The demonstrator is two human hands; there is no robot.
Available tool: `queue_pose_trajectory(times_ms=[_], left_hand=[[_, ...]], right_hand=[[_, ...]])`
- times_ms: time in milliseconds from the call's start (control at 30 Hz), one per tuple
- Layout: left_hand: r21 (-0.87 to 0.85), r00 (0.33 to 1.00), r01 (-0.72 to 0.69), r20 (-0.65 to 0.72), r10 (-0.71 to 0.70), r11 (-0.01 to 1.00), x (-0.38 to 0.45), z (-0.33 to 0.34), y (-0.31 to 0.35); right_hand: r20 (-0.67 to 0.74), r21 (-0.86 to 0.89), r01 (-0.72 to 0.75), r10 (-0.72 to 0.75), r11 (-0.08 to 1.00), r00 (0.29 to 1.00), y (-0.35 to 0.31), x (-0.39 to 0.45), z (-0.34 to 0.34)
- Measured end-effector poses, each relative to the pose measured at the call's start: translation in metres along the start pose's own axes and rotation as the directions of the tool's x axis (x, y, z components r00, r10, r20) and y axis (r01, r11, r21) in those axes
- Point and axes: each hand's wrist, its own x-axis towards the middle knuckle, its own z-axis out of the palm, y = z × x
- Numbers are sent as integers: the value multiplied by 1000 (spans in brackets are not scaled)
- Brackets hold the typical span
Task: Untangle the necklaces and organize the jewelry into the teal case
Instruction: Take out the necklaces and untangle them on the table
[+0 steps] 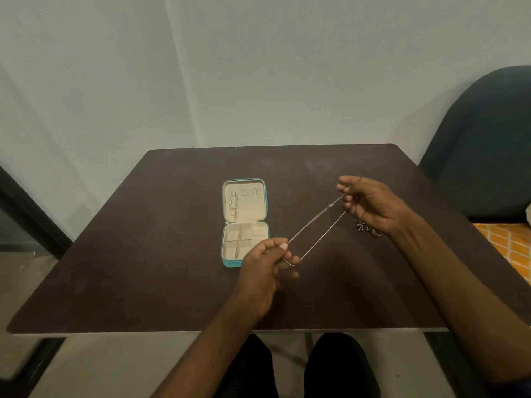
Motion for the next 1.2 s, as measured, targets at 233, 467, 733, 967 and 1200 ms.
queue_pose_trajectory(times_ms=[233, 467, 733, 967, 1200], left_hand=[[-70, 986, 151, -60, -155, 986, -9, 5, -21], [-103, 982, 174, -55, -180, 979, -8, 1, -21], [-216, 984, 115, -107, -140, 970, -6, -4, -19], [-236, 970, 71, -212, -122, 969, -1, -9, -17], [-272, 974, -10, -219, -52, 962, 2, -14, -10]], right_hand=[[218, -570, 186, -70, 800, 973, 7, 22, 27], [514, -845, 510, -21, 161, 858, 3, 32, 27], [543, -829, 557, -171, 42, 822, 18, 31, 20], [216, -200, -100, 143, 975, 966, 22, 9, 16], [292, -134, -214, 245, 968, 925, 13, 0, 4]])
